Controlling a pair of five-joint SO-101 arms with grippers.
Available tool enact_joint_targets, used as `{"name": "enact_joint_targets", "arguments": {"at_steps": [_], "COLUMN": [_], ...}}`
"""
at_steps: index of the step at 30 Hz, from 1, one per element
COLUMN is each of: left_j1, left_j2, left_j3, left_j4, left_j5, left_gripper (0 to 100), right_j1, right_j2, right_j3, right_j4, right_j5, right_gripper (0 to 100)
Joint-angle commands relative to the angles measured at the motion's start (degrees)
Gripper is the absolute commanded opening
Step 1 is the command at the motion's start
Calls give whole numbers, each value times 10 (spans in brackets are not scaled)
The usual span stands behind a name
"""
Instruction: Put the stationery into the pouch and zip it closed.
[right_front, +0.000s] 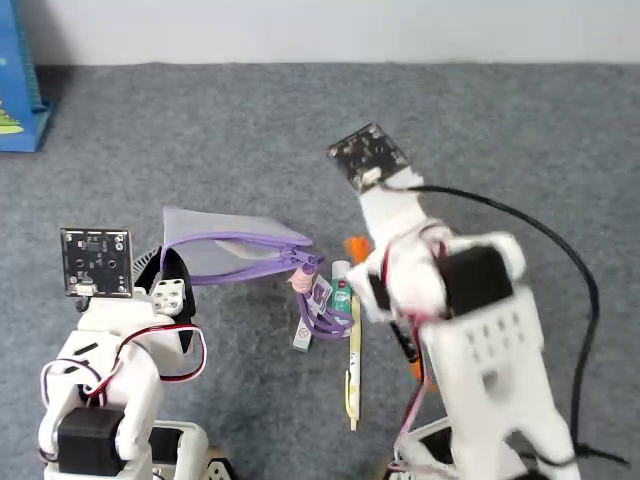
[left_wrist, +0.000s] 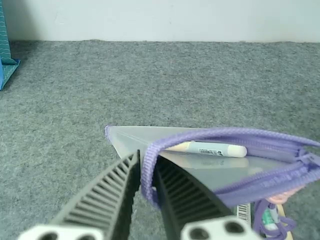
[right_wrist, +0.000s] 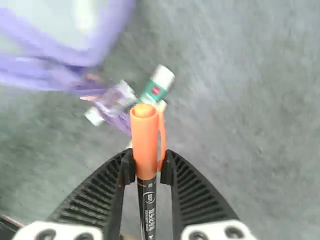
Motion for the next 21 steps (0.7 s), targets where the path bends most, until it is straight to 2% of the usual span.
{"name": "enact_joint_targets", "arguments": {"at_steps": [1, 13, 21], "left_j1": [-1, -1, -1], "left_j2": [0, 0, 0], "left_j3": [-3, -3, -3], "left_j4": [-2, -2, -2], "left_j5": [4, 4, 4], "left_gripper": [11, 11, 11], "right_j1": [-51, -135, -138], "right_j2": [-66, -156, -163], "right_j3": [-7, -4, 15], "right_j4": [-27, -233, -410], "right_j5": [-42, -190, -201], "right_gripper": [9, 9, 9]}}
